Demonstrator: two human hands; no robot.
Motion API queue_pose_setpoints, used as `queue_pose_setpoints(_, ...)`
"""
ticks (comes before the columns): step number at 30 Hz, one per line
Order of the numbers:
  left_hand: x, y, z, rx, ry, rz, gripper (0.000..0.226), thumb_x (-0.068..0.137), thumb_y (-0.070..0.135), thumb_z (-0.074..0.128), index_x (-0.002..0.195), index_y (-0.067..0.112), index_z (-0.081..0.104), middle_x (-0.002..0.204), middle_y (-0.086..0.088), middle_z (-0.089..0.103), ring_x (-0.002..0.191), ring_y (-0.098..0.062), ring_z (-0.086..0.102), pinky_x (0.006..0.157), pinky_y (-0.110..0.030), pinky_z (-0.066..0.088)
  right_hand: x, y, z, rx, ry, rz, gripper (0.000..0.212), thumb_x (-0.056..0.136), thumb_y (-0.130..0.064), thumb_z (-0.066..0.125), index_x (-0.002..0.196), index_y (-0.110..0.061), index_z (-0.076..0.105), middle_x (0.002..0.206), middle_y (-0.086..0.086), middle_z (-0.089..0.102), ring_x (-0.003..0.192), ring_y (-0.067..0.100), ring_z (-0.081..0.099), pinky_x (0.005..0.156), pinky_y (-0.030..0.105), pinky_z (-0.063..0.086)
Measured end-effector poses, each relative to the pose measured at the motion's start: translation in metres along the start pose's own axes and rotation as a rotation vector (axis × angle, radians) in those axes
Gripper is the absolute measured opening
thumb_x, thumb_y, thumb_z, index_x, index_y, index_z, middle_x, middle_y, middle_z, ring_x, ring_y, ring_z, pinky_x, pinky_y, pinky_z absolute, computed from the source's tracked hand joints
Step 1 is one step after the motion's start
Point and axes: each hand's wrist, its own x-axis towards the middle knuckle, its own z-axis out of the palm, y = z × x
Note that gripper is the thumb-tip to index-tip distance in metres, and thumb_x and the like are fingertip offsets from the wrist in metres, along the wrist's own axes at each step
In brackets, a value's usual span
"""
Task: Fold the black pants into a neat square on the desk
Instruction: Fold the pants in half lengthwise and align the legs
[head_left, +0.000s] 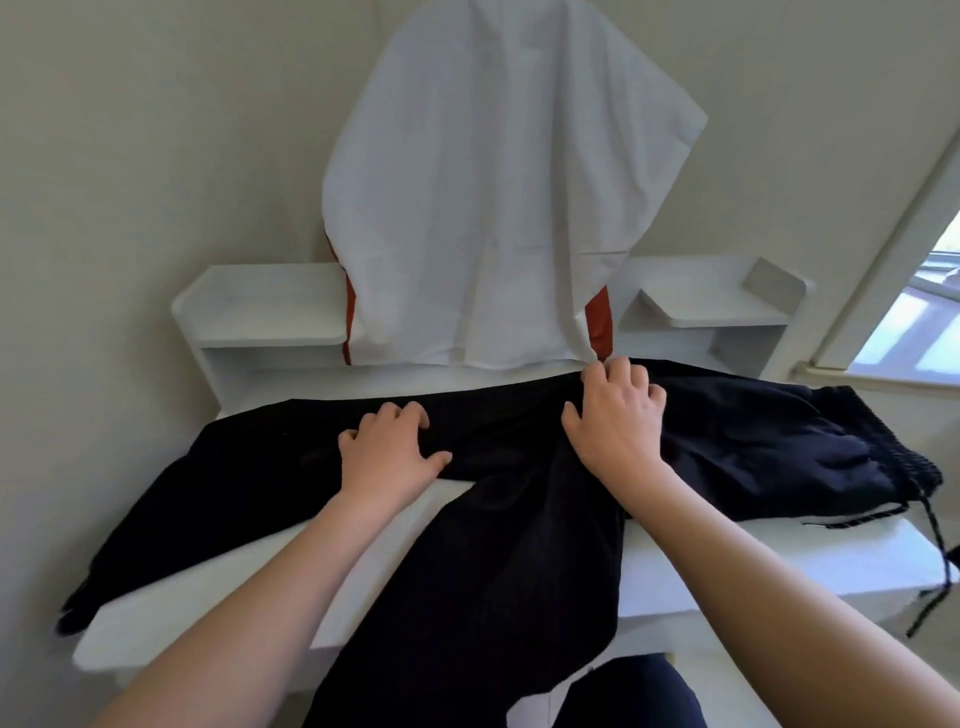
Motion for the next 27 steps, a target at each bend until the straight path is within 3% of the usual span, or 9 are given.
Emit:
queue_pose_setpoints(3,-0.004,-0.016,-0.002,0.064,-0.021,0.002,0.050,0.076,0.043,0.063,0.122,0.030,0.049,0.122,0.002,0.049,0.114,-0.023,0.045,0.096,-0.046,0.035,0.007,-0.012,-0.002,0.044,-0.064,-0.133,0.026,0.084,-0.027,0.062,0.109,-0.018,0.059,0.109,0.002,0.055,0.103,0.025,0.049,0.086,0.039,0.037)
queue_pose_setpoints(8,-0.011,-0.039,-0.005,0.242,-0.003,0.018,0.069,0.074,0.020,0.062,0.138,0.027,0.039,0.134,-0.004,0.039,0.121,-0.027,0.037,0.102,-0.051,0.030,0.014,-0.042,-0.004,0.265,-0.415,-0.288,0.047,0.085,-0.027,0.064,0.131,-0.024,0.053,0.114,-0.002,0.063,0.108,0.021,0.057,0.087,0.035,0.042)
queue_pose_setpoints(12,-0.020,-0.068,-0.013,0.331,0.061,-0.083,0.064,0.075,0.016,0.066,0.132,0.025,0.041,0.127,-0.007,0.040,0.115,-0.028,0.040,0.097,-0.048,0.035,0.013,-0.075,-0.002,0.296,-0.498,-0.364,0.058,0.086,-0.028,0.065,0.141,-0.026,0.045,0.117,-0.002,0.065,0.109,0.019,0.060,0.085,0.033,0.048)
queue_pose_setpoints(16,-0.029,-0.099,-0.026,0.282,0.075,-0.158,0.039,0.079,0.012,0.058,0.117,0.021,0.053,0.115,-0.006,0.049,0.105,-0.028,0.048,0.089,-0.045,0.037,0.011,-0.104,0.004,0.363,-0.620,-0.365,0.053,0.091,-0.024,0.058,0.142,-0.026,0.043,0.074,-0.010,0.064,0.077,0.012,0.069,0.079,0.031,0.053)
queue_pose_setpoints(21,-0.035,-0.116,-0.045,0.211,0.210,-0.132,0.031,0.084,0.008,0.050,0.111,0.017,0.061,0.102,-0.004,0.063,0.094,-0.028,0.057,0.085,-0.042,0.040,0.011,-0.125,0.011,0.362,-0.534,-0.325,0.021,0.095,-0.022,0.050,0.112,-0.022,0.062,0.082,-0.002,0.069,0.087,0.021,0.065,0.075,0.034,0.053)
queue_pose_setpoints(24,-0.034,-0.130,-0.060,0.254,0.264,-0.149,0.032,0.079,0.001,0.052,0.106,0.016,0.061,0.097,-0.005,0.063,0.089,-0.029,0.057,0.076,-0.039,0.038,0.015,-0.126,0.015,0.493,-0.391,-0.258,0.013,0.096,-0.025,0.049,0.100,-0.019,0.060,0.084,0.000,0.070,0.084,0.022,0.064,0.073,0.037,0.052)
queue_pose_setpoints(27,-0.031,-0.146,-0.075,0.240,0.318,-0.187,0.021,0.078,-0.002,0.053,0.092,0.011,0.060,0.087,-0.011,0.063,0.076,-0.031,0.055,0.063,-0.034,0.029,0.021,-0.126,0.016,0.764,-0.363,-0.164,0.008,0.098,-0.026,0.050,0.101,-0.020,0.053,0.084,-0.003,0.069,0.081,0.017,0.065,0.069,0.034,0.052)
